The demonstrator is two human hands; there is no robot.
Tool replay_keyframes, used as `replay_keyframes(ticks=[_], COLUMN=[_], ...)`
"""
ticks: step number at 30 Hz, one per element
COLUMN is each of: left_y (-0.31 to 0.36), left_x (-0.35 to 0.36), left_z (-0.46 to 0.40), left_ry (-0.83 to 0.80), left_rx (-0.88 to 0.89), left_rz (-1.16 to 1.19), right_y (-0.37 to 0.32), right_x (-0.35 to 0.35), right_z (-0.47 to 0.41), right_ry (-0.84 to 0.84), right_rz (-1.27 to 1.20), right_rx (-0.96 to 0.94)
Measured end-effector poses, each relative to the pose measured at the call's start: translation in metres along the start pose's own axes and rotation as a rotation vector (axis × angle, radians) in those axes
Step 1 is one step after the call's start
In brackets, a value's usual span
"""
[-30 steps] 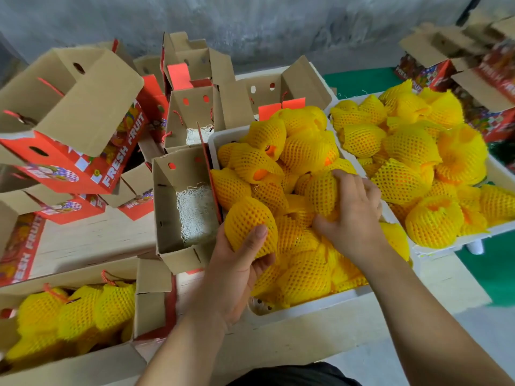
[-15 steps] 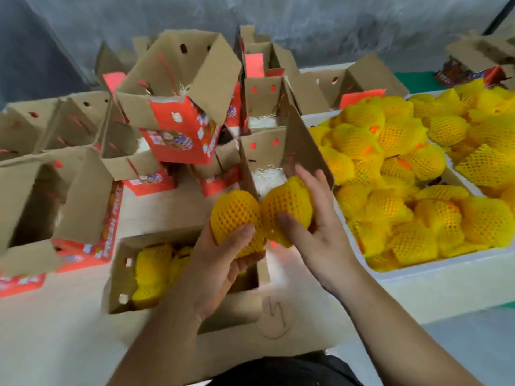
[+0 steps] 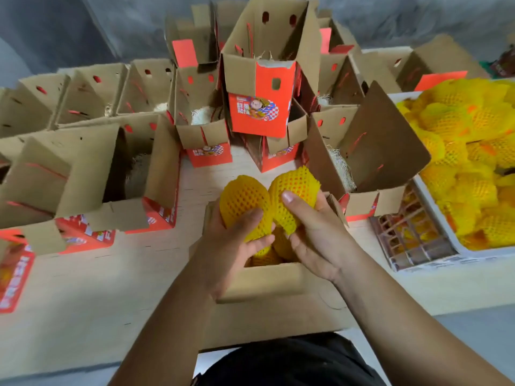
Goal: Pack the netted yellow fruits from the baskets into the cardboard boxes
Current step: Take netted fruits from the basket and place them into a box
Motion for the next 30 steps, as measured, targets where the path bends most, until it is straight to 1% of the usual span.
replay_keyframes(ticks=[2,4,6,7,9,10,11,13,14,15,16,17,18,19,20,21,22,25,27,30], left_y=[0.002,0.002,-0.001,-0.006,-0.016,-0.022,-0.027,-0.034,-0.038,-0.042,-0.049,-0.054,-0.059,-0.062,-0.065,-0.068,-0.071,-0.079,-0.082,-0.07], left_x=[-0.005,-0.013,-0.02,-0.024,-0.029,-0.031,-0.033,-0.033,-0.033,-0.034,-0.033,-0.031,-0.029,-0.026,-0.023,-0.02,-0.018,-0.013,-0.013,-0.021], left_z=[-0.003,-0.01,-0.018,-0.021,-0.028,-0.03,-0.032,-0.033,-0.034,-0.036,-0.039,-0.042,-0.046,-0.049,-0.052,-0.055,-0.058,-0.057,-0.057,-0.066], left_ry=[-0.034,-0.03,0.047,0.113,0.243,0.268,0.244,0.074,-0.034,-0.138,-0.249,-0.34,-0.385,-0.397,-0.403,-0.424,-0.445,-0.475,-0.54,-0.618], left_rx=[0.007,0.024,-0.024,-0.081,-0.197,-0.231,-0.247,-0.257,-0.261,-0.25,-0.235,-0.219,-0.213,-0.217,-0.229,-0.24,-0.263,-0.369,-0.437,-0.58], left_rz=[-0.024,-0.077,-0.044,0.003,0.055,-0.003,-0.112,-0.407,-0.623,-0.892,-1.178,-1.425,-1.589,-1.679,-1.736,-1.78,-1.813,-1.864,-1.842,-1.626], right_y=[0.0,-0.005,-0.01,-0.012,-0.014,-0.015,-0.015,-0.013,-0.011,-0.009,-0.008,-0.008,-0.008,-0.007,-0.005,-0.003,-0.001,0.007,0.013,0.014], right_x=[-0.004,-0.012,-0.025,-0.032,-0.046,-0.052,-0.056,-0.066,-0.071,-0.073,-0.075,-0.076,-0.076,-0.075,-0.075,-0.076,-0.076,-0.076,-0.076,-0.078], right_z=[-0.006,-0.01,-0.014,-0.014,-0.013,-0.013,-0.012,-0.012,-0.014,-0.015,-0.016,-0.017,-0.019,-0.021,-0.024,-0.028,-0.03,-0.039,-0.043,-0.045], right_ry=[0.029,0.125,0.265,0.301,0.301,0.286,0.277,0.296,0.342,0.395,0.447,0.48,0.481,0.453,0.423,0.416,0.421,0.437,0.439,0.431], right_rz=[0.077,0.166,0.261,0.296,0.341,0.362,0.382,0.366,0.34,0.359,0.459,0.66,0.936,1.237,1.486,1.641,1.704,1.796,1.878,1.92], right_rx=[-0.001,-0.027,-0.035,-0.022,0.042,0.083,0.126,0.207,0.242,0.264,0.264,0.269,0.293,0.351,0.429,0.504,0.564,0.655,0.688,0.707])
Point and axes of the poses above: each hand's wrist, its own z-axis away from the middle knuckle, its own x-axis out of the palm, y = z × x, the point moved 3 cm from there along -z, towards the middle knuckle, and after that the axes turned 10 degrees about x, right-handed, at the moved point
